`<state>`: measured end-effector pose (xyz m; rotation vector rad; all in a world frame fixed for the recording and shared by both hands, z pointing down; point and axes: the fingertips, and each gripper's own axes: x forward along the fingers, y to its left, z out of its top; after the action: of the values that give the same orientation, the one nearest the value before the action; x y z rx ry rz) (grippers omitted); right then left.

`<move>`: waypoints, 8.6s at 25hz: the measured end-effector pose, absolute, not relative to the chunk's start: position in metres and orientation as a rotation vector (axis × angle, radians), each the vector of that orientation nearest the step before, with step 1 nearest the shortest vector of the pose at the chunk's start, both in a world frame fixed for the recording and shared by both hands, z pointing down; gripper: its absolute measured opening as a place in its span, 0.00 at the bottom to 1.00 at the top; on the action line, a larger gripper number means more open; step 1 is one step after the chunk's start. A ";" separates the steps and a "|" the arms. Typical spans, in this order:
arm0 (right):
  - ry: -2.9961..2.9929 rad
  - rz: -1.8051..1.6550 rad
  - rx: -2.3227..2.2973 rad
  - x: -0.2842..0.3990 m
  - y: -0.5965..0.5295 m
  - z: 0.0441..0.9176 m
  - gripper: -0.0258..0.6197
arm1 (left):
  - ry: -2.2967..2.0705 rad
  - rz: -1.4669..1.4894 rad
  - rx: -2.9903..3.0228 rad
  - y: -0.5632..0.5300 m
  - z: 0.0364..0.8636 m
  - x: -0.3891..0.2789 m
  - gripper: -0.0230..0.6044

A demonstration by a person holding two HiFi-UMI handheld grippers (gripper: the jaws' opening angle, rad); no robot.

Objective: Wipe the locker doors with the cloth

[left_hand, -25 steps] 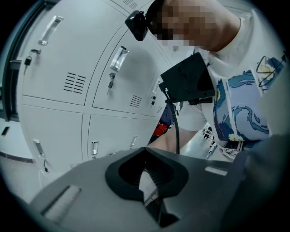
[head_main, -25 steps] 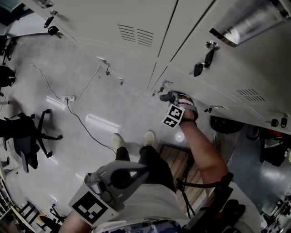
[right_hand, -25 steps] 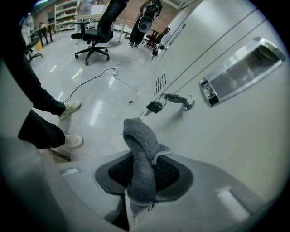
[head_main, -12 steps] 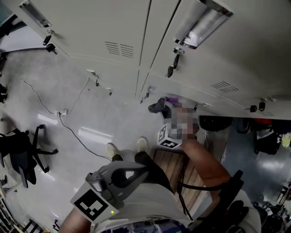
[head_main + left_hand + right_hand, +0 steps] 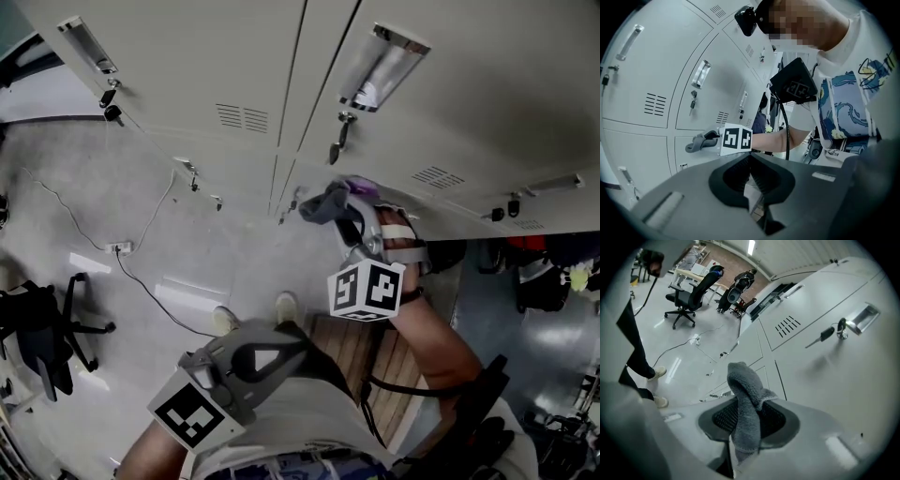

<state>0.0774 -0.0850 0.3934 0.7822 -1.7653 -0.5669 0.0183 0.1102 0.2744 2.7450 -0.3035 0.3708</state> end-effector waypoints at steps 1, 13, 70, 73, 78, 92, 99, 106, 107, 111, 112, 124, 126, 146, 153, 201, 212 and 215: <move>-1.757 -0.575 0.778 0.078 -0.090 0.398 0.21 | -0.308 0.374 2.741 0.111 0.275 0.017 0.04; -1.733 -0.489 0.672 0.075 -0.114 0.512 0.21 | -0.396 0.399 2.685 0.103 0.291 0.003 0.04; -1.818 -0.611 0.818 0.060 -0.091 0.396 0.21 | -0.333 0.374 2.725 0.107 0.284 0.013 0.04; -1.795 -0.618 0.821 0.059 -0.105 0.404 0.21 | -0.333 0.377 2.722 0.110 0.285 0.008 0.04; -1.770 -0.583 0.781 0.060 -0.117 0.436 0.21 | -0.350 0.379 2.714 0.111 0.288 0.001 0.04; -1.746 -0.461 0.659 0.060 -0.120 0.526 0.21 | -0.386 0.391 2.684 0.105 0.293 -0.003 0.04; -1.725 -0.391 0.628 0.072 -0.115 0.581 0.21 | -0.384 0.402 2.673 0.104 0.297 -0.001 0.04; -1.716 -0.354 0.598 0.076 -0.115 0.632 0.21 | -0.413 0.405 2.642 0.101 0.304 -0.002 0.04; -1.716 -0.343 0.592 0.076 -0.115 0.640 0.21 | -0.414 0.411 2.639 0.102 0.306 -0.003 0.04; -1.710 -0.312 0.587 0.076 -0.114 0.663 0.21 | -0.397 0.457 2.638 0.105 0.312 -0.004 0.04; -1.713 -0.303 0.586 0.074 -0.113 0.668 0.21 | -0.397 0.461 2.638 0.105 0.313 -0.005 0.04; -1.632 -0.254 0.505 0.081 -0.113 0.732 0.21 | -0.476 0.445 2.603 0.096 0.322 -0.018 0.04; -1.615 -0.244 0.489 0.083 -0.112 0.742 0.21 | -0.483 0.446 2.599 0.095 0.324 -0.020 0.04; -1.817 -0.398 0.709 0.064 -0.080 0.484 0.22 | -0.369 0.371 2.751 0.100 0.274 -0.008 0.04; -1.816 -0.515 0.780 0.053 -0.095 0.406 0.22 | -0.355 0.371 2.775 0.107 0.264 -0.009 0.04; -1.908 -0.564 0.743 0.027 -0.098 0.397 0.21 | -0.407 0.355 2.735 0.110 0.276 -0.004 0.04; -1.883 -0.473 0.665 0.020 -0.127 0.467 0.21 | -0.454 0.392 2.708 0.113 0.283 -0.016 0.04; -1.876 -0.423 0.640 0.025 -0.125 0.494 0.21 | -0.470 0.397 2.693 0.112 0.285 -0.017 0.04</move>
<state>0.0246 -0.1253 0.4938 0.6398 -1.8764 -0.4231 -0.0173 0.1116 0.2855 2.6925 -0.4705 0.3967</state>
